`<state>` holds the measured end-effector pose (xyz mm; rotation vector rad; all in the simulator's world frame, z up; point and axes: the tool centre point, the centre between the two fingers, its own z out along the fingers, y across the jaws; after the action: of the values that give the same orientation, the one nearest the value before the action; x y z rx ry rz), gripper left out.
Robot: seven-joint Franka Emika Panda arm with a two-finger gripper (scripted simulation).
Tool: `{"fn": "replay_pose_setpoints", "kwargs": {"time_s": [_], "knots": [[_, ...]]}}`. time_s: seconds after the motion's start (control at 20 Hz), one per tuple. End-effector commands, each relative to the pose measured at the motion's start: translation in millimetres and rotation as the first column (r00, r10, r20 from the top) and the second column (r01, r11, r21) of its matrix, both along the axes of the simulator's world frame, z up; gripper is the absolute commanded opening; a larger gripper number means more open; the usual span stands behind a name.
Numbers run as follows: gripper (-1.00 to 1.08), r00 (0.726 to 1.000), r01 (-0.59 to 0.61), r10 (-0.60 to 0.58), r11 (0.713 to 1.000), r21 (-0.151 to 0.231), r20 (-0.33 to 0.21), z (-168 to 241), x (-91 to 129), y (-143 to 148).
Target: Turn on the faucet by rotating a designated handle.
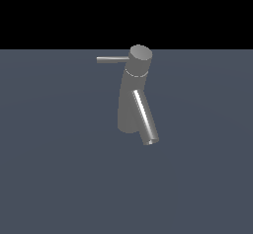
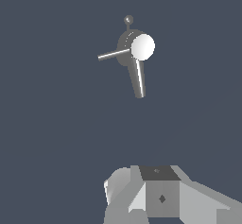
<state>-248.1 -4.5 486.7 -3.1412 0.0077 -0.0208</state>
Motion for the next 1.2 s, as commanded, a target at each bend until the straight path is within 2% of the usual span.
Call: {"fn": "replay_pose_setpoints", "kwargs": {"time_s": [0.0, 0.35, 0.7, 0.95, 1.15], "knots": [[-1.0, 1.0, 0.0, 0.0, 1.0, 0.0, 0.0, 0.0, 0.0, 0.0], [-1.0, 0.999, 0.035, -0.035, 0.999, 0.014, 0.01, -6.7, 2.5, 3.0], [-1.0, 0.99, 0.137, -0.14, 0.989, 0.058, 0.035, -26.5, 11.1, 11.9], [-1.0, 0.966, 0.243, -0.251, 0.964, 0.108, 0.058, -46.9, 21.9, 21.2], [-1.0, 0.934, 0.337, -0.351, 0.929, 0.155, 0.073, -65.0, 33.5, 29.4]]}}
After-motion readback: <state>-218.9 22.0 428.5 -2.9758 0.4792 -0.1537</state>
